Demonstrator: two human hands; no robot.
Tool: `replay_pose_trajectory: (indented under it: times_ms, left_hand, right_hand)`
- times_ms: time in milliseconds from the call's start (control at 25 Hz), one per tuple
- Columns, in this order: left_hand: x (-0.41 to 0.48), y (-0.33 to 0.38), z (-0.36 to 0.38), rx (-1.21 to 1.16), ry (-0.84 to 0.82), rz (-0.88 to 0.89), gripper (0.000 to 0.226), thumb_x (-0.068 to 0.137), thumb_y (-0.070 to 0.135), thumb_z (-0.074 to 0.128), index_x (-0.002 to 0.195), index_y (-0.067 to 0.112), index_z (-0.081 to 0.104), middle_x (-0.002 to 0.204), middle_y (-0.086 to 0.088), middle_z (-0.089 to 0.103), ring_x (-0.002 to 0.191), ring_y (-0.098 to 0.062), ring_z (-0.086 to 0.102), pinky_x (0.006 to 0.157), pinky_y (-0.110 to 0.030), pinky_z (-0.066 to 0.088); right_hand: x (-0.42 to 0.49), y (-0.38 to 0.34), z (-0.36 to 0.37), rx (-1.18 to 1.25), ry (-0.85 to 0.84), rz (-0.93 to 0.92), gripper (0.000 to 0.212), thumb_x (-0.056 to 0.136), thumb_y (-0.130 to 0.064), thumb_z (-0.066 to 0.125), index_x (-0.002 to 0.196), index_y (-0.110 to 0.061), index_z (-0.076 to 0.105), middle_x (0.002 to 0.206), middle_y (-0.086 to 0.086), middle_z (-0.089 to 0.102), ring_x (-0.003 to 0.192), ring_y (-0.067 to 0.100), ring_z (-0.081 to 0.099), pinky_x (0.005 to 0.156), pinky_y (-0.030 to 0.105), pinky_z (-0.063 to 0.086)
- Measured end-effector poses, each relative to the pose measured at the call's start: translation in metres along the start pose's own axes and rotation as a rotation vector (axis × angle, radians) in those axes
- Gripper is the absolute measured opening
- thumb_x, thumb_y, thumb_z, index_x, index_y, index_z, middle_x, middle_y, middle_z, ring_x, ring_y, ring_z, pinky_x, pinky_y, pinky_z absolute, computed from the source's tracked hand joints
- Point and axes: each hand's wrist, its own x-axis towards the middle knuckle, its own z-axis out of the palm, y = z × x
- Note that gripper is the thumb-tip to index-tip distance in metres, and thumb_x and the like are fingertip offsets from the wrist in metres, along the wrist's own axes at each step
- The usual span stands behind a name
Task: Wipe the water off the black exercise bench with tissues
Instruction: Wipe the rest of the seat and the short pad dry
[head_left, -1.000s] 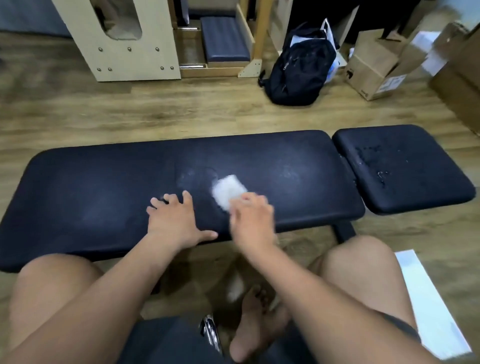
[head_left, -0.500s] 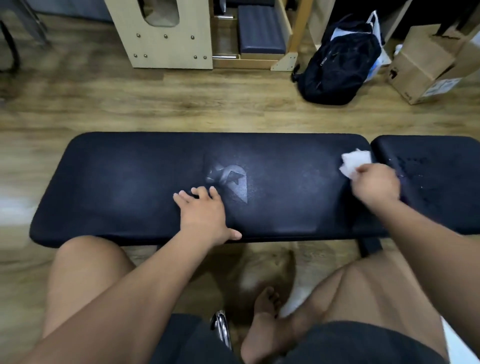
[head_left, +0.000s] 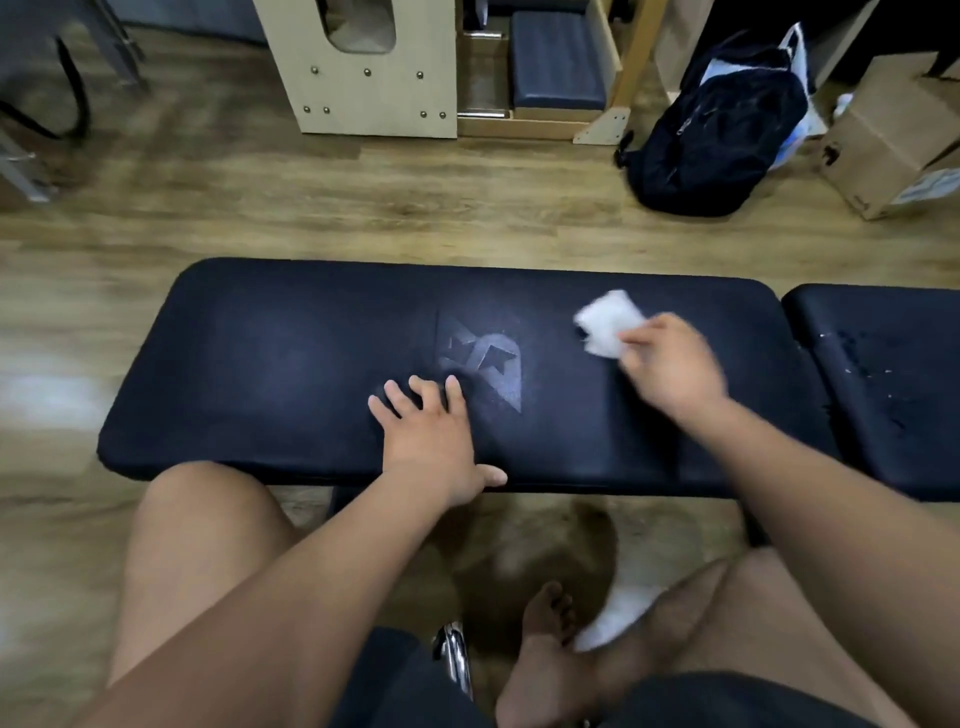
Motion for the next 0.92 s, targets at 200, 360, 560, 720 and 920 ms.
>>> replay_pose_trajectory:
  times_ms: [200,360,560,720,920]
  left_hand:
    - [0.005,0.001,-0.002,0.083,0.060,0.028,0.127,0.074,0.089,0.044,0.158,0.007,-0.005,0.157,-0.030,0.012,0.141,-0.058,0.016,0.116,-0.066,0.012]
    - [0.006,0.006,-0.009,0.152,0.041,0.033,0.131,0.071,0.090,0.046,0.157,0.001,0.001,0.154,-0.031,0.019,0.138,-0.054,0.026,0.114,-0.063,0.017]
    - [0.007,0.005,-0.015,0.149,-0.002,0.050,0.126,0.071,0.086,0.052,0.156,0.002,0.011,0.153,-0.031,0.021,0.140,-0.052,0.027,0.113,-0.063,0.021]
    - [0.006,0.003,-0.015,0.116,-0.011,0.029,0.134,0.069,0.088,0.054,0.157,0.002,0.001,0.154,-0.031,0.018,0.138,-0.059,0.022,0.114,-0.064,0.022]
    - [0.010,0.006,-0.015,0.148,-0.017,0.033,0.137,0.068,0.090,0.051,0.156,-0.001,-0.001,0.152,-0.034,0.018,0.135,-0.060,0.026,0.113,-0.063,0.023]
  right_hand:
    - [0.016,0.109,-0.039,-0.029,0.033,0.466,0.028,0.088,-0.027,0.059,0.106,-0.013,0.073,0.110,0.023,0.066,0.101,0.043,0.061,0.087,0.043,0.052]
    - [0.043,0.007,-0.001,-0.017,0.083,0.219,0.033,0.078,-0.028,0.048,0.100,-0.018,0.070,0.114,0.011,0.064,0.103,0.038,0.056,0.087,0.038,0.050]
    - [0.025,-0.190,0.039,-0.052,-0.169,-0.422,0.030,0.089,-0.023,0.050,0.111,-0.035,0.065,0.129,-0.006,0.053,0.116,0.024,0.043,0.088,0.035,0.035]
    - [0.065,-0.158,0.031,-0.178,-0.139,-0.448,0.032,0.088,-0.020,0.049,0.111,-0.038,0.063,0.129,-0.005,0.053,0.119,0.023,0.045,0.091,0.039,0.031]
    - [0.111,0.008,-0.002,-0.266,-0.040,0.114,0.030,0.086,-0.014,0.046,0.107,-0.027,0.063,0.116,0.012,0.059,0.114,0.033,0.052,0.091,0.041,0.039]
